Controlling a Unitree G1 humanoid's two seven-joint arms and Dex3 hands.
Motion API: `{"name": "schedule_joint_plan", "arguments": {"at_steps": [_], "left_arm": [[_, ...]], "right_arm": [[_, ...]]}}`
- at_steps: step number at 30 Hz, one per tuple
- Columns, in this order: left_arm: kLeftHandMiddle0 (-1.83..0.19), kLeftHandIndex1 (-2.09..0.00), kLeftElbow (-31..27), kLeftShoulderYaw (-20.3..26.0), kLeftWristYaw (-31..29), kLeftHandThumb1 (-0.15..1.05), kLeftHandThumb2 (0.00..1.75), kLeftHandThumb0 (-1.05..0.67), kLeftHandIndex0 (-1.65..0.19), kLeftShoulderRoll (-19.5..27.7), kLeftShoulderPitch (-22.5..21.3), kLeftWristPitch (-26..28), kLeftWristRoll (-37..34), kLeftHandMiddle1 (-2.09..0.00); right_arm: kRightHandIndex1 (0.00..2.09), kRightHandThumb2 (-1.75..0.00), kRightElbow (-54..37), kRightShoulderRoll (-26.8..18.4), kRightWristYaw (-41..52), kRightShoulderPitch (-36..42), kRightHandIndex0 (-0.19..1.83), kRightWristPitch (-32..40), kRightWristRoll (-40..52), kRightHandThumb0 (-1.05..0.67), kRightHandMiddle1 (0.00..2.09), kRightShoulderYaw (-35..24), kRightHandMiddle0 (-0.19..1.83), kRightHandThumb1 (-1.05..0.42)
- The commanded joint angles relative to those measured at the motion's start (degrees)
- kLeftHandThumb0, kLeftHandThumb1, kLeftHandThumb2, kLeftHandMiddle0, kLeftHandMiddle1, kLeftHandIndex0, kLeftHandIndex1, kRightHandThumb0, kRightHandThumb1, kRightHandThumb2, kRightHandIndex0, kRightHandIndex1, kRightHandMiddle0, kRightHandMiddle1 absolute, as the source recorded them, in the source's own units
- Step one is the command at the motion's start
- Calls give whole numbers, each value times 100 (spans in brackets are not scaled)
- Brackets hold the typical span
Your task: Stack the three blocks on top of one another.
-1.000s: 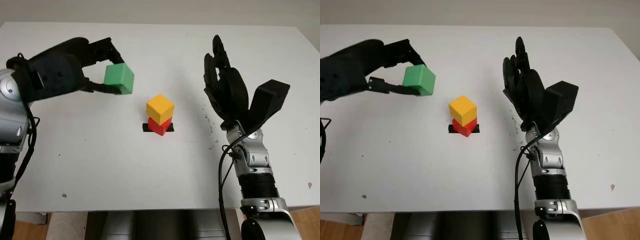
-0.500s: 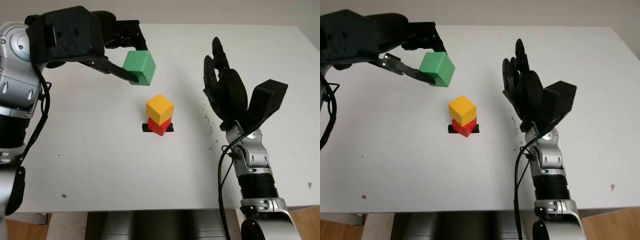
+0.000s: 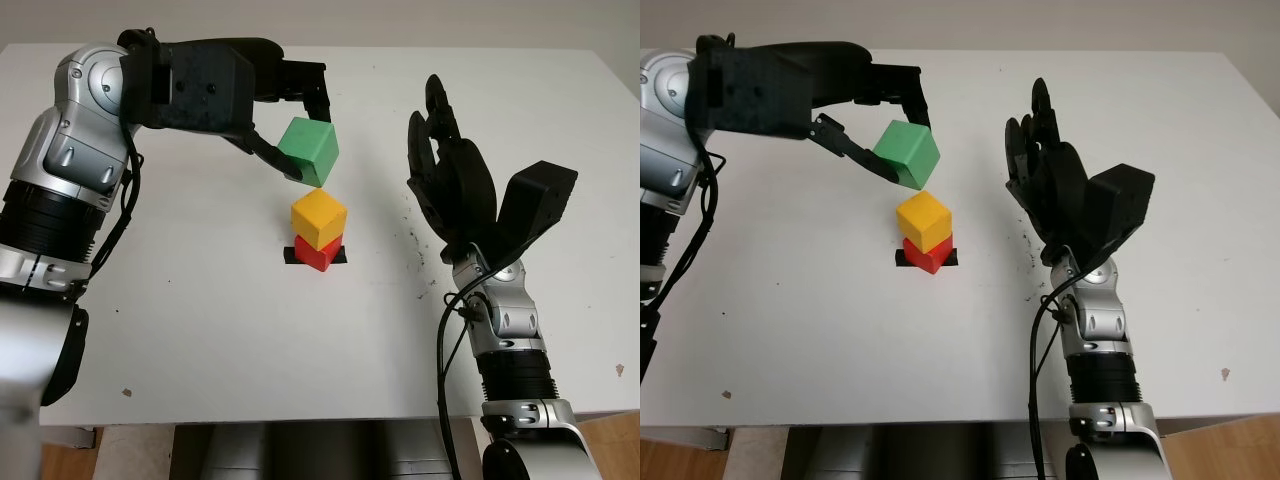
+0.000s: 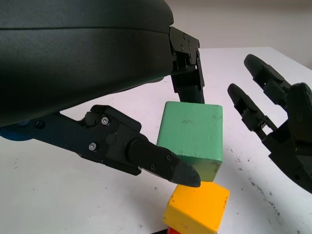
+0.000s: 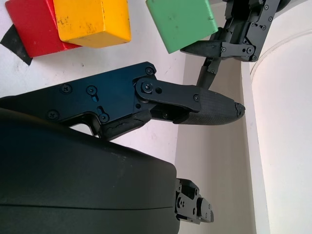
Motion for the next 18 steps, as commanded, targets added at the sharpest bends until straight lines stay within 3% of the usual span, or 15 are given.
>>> {"name": "schedule_joint_plan", "arguments": {"at_steps": [1,8,18], "left_arm": [[-14,-161,90,-46,49,105,9,-50,-26,-28,-268,-148,63,-5],[-13,-162,204,-67,-82,105,7,-44,-25,-159,-246,-255,56,-5],[-15,-165,550,-154,-360,105,10,-50,-27,-174,-365,-604,53,-6]], "right_arm": [[0,-58,-132,-42,25,60,-19,-54,20,-67,0,-5,-19,-105],[0,-58,-155,-33,4,60,-19,-30,-3,-67,0,0,-19,-105],[0,-59,-188,-34,-25,67,-19,-11,-35,-66,0,13,-19,-105]]}}
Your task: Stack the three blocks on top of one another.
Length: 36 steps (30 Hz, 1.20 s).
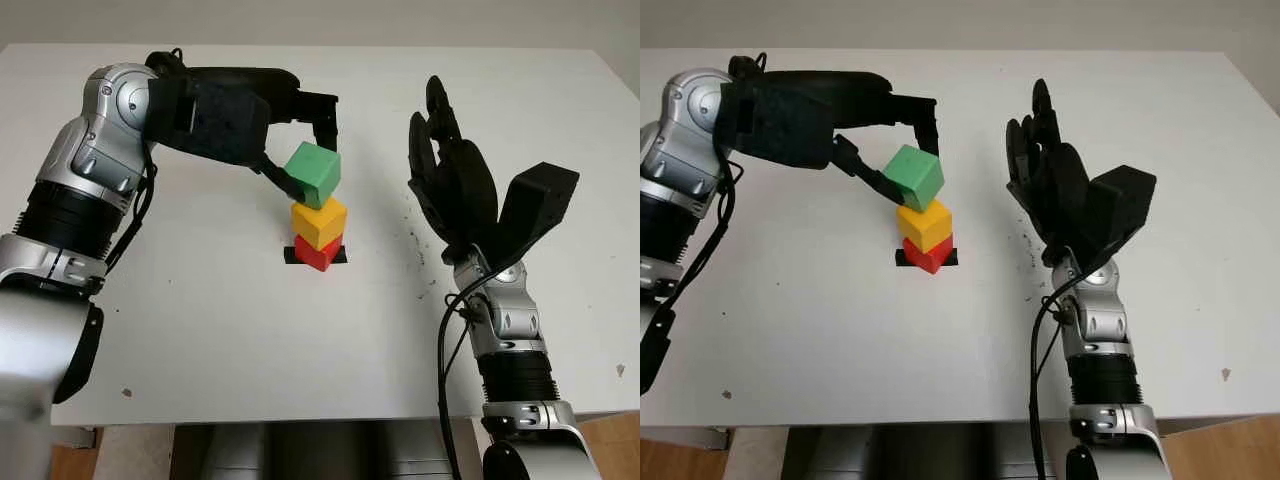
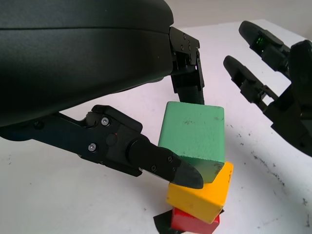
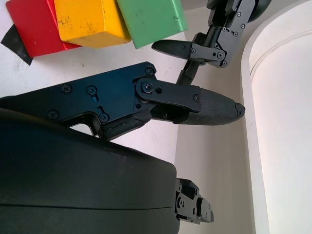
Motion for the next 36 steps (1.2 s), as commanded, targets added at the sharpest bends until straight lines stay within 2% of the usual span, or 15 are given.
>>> {"name": "schedule_joint_plan", "arguments": {"at_steps": [1,16,23,36], "left_arm": [[-15,-165,54,-13,-64,105,11,-51,-27,-10,-262,-81,-38,-6],[-13,-168,172,-27,-434,105,10,-50,-21,-85,-396,131,-95,-5],[-12,-169,83,8,-654,105,9,-47,-21,-119,-400,481,-259,-5],[-13,-172,42,-39,-588,105,11,-47,-17,-105,-350,244,-218,-5]], "right_arm": [[0,-59,-161,-31,-18,62,-19,3,-14,-66,0,19,-19,-105],[0,-57,-125,-20,-33,82,-19,-18,-3,-67,0,8,-19,-105],[0,-57,-206,0,-68,115,-19,57,12,-67,0,25,-19,-105],[0,-55,-365,63,-175,199,-19,177,32,-68,0,35,-19,-105]]}}
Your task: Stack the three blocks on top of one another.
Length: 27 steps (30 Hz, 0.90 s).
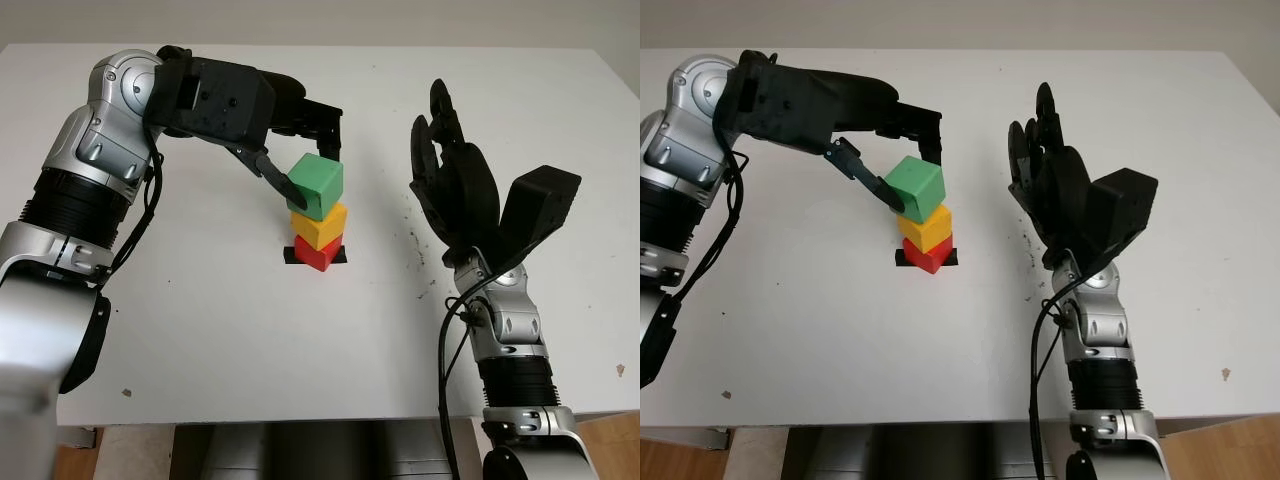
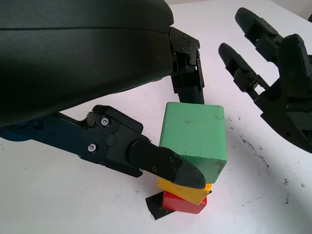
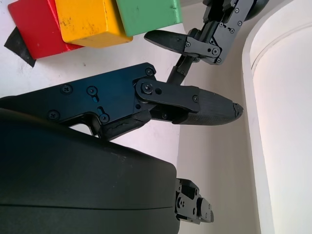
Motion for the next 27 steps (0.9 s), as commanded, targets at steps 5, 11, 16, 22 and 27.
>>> {"name": "schedule_joint_plan", "arguments": {"at_steps": [5,11,16,22,27], "left_arm": [[-12,-170,-78,-20,23,105,11,-47,-18,11,-164,-74,55,-5],[-13,-146,-65,12,25,102,6,-47,-27,-36,-146,55,36,-5],[0,-93,-179,-26,6,94,5,-59,-19,-23,-134,175,92,-4],[1,-91,-302,-13,16,93,5,-57,-20,-38,-75,266,89,-5],[1,-91,-374,2,-13,92,5,-56,-16,-44,-42,289,28,-5]], "right_arm": [[0,-55,-192,-4,-10,68,-19,54,14,-68,0,31,-19,-105],[0,-54,-195,14,-17,64,-19,93,52,-68,0,13,-19,-105],[0,-53,-182,11,-31,54,-19,93,63,-68,0,14,-19,-105],[0,-54,-135,-19,0,29,-19,69,81,-68,0,3,-19,-105],[0,-55,-143,-35,16,19,-19,97,75,-68,0,7,-19,-105]]}}
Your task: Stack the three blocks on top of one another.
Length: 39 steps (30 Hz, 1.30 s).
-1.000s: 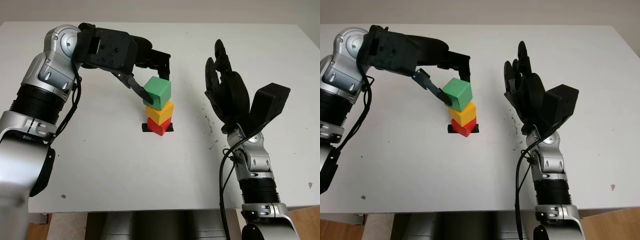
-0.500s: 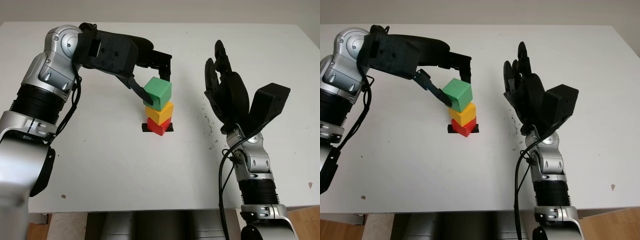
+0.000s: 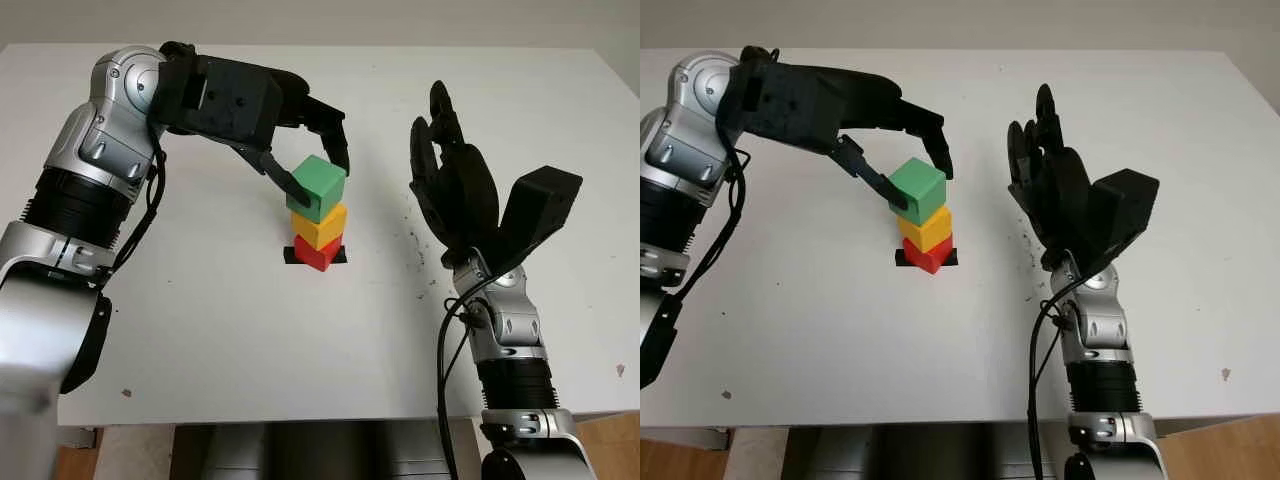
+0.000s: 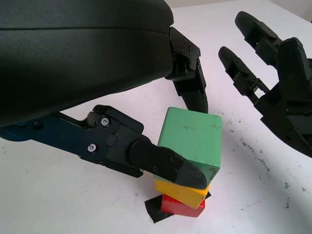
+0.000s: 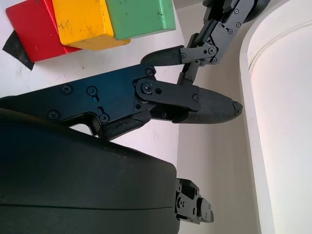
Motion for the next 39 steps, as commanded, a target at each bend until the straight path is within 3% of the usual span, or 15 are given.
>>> {"name": "schedule_joint_plan", "arguments": {"at_steps": [1,8,14,20,25,27,29,32,35,39], "left_arm": [[1,-91,-115,12,-32,92,5,-55,-16,-21,-34,-24,-71,-5],[2,-86,-98,5,-115,92,5,-64,-1,70,-13,-448,-182,-5],[19,-9,-388,285,-1156,91,5,-89,18,430,-19,364,-899,0],[19,0,-546,911,-1260,90,5,-95,19,759,407,1040,-1660,0],[19,0,-890,1685,-562,103,10,-104,19,949,1238,894,-2134,0],[19,0,-1225,1923,-239,104,18,-105,19,943,1647,965,-2281,0],[19,0,-1744,2253,279,105,40,-105,19,827,2217,1263,-2467,0],[19,0,-2472,2779,1368,105,54,-98,19,261,3128,1913,-2888,0],[19,0,-2922,3047,2244,105,53,-91,19,-296,3776,2154,-3156,0],[19,0,-3213,3131,3092,105,54,-87,19,-888,4468,1794,-3131,0]], "right_arm": [[0,-55,-49,-48,27,2,-19,12,-12,-68,0,14,-19,-105],[0,-55,-38,-33,20,-13,-19,9,-27,-68,0,14,-19,-105],[0,-54,7,-17,42,-8,-19,-6,-12,-68,0,16,-19,-105],[0,-54,154,-8,120,-62,-19,-76,34,-67,0,-1,-19,-105],[0,-54,341,-50,224,-122,-19,-146,42,-67,0,-23,-19,-105],[0,-53,396,-72,243,-141,-19,-174,22,-67,0,-28,-19,-105],[0,-53,425,-94,266,-154,-19,-165,25,-68,0,-41,-19,-105],[0,-55,477,-133,306,-172,-19,-174,13,-68,0,-49,-19,-105],[0,-60,551,-145,365,-183,-19,-222,30,-68,0,-58,-19,-105],[0,-61,694,-70,330,-206,-19,-308,94,-67,0,-110,-19,-105]]}}
